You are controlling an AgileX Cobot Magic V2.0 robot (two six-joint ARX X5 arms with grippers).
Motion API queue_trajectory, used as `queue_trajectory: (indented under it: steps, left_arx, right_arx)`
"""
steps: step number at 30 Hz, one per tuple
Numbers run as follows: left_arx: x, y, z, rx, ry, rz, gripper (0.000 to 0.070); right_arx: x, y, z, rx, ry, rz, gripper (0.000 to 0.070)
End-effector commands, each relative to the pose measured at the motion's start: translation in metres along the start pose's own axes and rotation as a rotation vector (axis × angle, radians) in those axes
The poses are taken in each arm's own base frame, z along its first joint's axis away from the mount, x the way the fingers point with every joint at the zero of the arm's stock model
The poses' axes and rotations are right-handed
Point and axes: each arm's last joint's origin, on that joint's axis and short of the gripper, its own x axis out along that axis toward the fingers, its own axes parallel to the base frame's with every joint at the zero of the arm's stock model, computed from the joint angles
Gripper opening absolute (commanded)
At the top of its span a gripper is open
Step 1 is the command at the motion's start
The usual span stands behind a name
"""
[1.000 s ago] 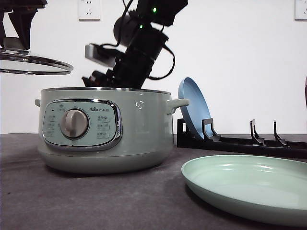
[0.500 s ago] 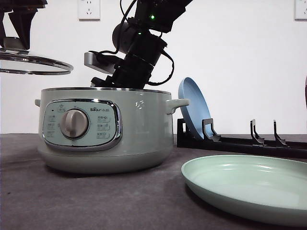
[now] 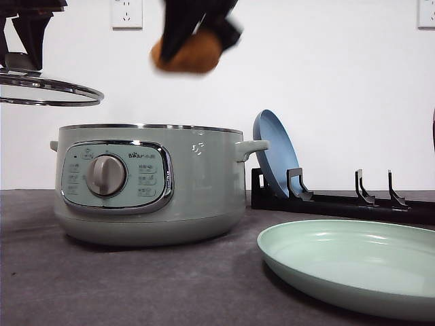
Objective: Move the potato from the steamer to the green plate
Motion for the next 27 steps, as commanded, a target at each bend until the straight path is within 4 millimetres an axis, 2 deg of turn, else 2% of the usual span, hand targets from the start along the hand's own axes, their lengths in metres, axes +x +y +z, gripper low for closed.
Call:
queue_trajectory:
  steps: [1,7,10,14,17,20,23,27]
  left_arx:
    - [-0.011,0.002,0.007,-0.01,-0.067,0.005,0.0]
    - [-0.011,0.001,0.006,-0.012,-0.061,0.004,0.0]
    - [-0.011,0.001,0.006,-0.012,-0.063,0.004,0.0]
    - [-0.011,0.001,0.007,-0.012,-0.067,0.005,0.0]
    - [-0.011,0.001,0.007,-0.013,-0.068,0.005,0.0]
    - [-0.011,0.001,0.007,-0.012,-0.07,0.004,0.0]
    - [-0.011,0.0,0.007,-0.008,-0.071,0.002,0.0]
    - [-0.011,-0.001,0.008,-0.008,-0.073,0.002,0.0]
  right_arx:
    - [-0.026,0.006,0.001,0.004,-0.04,-0.017,0.0264]
    - [-0.099,0.028,-0.027,0.007,-0.092,-0.085,0.0264]
    - [-0.123,0.039,-0.052,0.018,-0.085,-0.132,0.0264]
    - [-0.143,0.048,-0.093,0.064,-0.059,-0.177,0.0264]
    - [-0.148,0.053,-0.124,0.125,-0.052,-0.191,0.0264]
    - [-0.145,0.057,-0.155,0.187,-0.046,-0.202,0.0264]
    - [-0.133,0.061,-0.181,0.245,-0.043,-0.198,0.0264]
    - [-0.107,0.064,-0.211,0.343,-0.031,-0.153,0.0264]
